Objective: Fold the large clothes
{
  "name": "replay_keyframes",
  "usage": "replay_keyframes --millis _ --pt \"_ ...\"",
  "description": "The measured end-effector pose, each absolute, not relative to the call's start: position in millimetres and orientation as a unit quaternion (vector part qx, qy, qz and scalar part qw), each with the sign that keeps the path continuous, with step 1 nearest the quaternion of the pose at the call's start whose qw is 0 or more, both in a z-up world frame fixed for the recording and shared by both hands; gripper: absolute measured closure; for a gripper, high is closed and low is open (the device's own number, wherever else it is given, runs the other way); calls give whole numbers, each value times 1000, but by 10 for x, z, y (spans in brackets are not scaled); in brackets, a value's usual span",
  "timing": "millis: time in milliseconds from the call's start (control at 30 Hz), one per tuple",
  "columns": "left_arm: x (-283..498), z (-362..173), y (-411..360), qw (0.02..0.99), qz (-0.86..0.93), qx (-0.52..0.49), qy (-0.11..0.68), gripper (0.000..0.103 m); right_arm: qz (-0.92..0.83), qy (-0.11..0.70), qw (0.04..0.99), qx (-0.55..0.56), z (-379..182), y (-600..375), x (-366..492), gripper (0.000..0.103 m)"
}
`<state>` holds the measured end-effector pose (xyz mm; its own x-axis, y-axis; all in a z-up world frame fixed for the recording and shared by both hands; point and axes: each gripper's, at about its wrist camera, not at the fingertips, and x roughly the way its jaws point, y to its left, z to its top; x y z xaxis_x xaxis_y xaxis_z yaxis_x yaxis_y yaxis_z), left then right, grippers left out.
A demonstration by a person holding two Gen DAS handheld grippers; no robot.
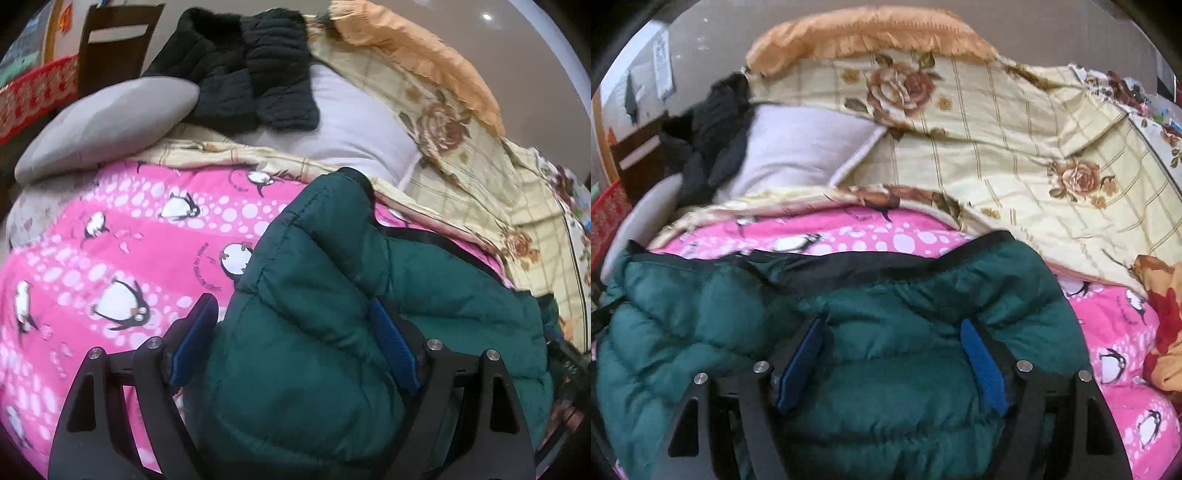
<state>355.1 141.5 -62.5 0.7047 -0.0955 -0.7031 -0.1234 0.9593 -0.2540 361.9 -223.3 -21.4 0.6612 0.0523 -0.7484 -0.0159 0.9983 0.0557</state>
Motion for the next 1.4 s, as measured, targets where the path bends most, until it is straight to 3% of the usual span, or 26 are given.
replay_keyframes --millis 167,333,533,800,1100,1400 --pt "3201 -267 1379 915 -26 -141 378 18 48 408 909 68 116 -2343 3117 27" --pt "2810 -7 1043 929 -81 -90 349 18 62 410 909 45 237 -2282 2760 23" --pt "2923 -300 684 927 -58 -11 369 18 33 427 903 35 -24 -2300 2840 23" --pt "3092 -612 674 933 -36 12 359 17 19 447 895 7 -358 -2244 3173 0" --pt "3137 -663 673 933 -34 9 357 17 12 440 898 0 -406 -2224 3203 0" --pt "3125 -669 675 934 -34 10 354 17 35 418 907 30 -7 -2250 2744 0"
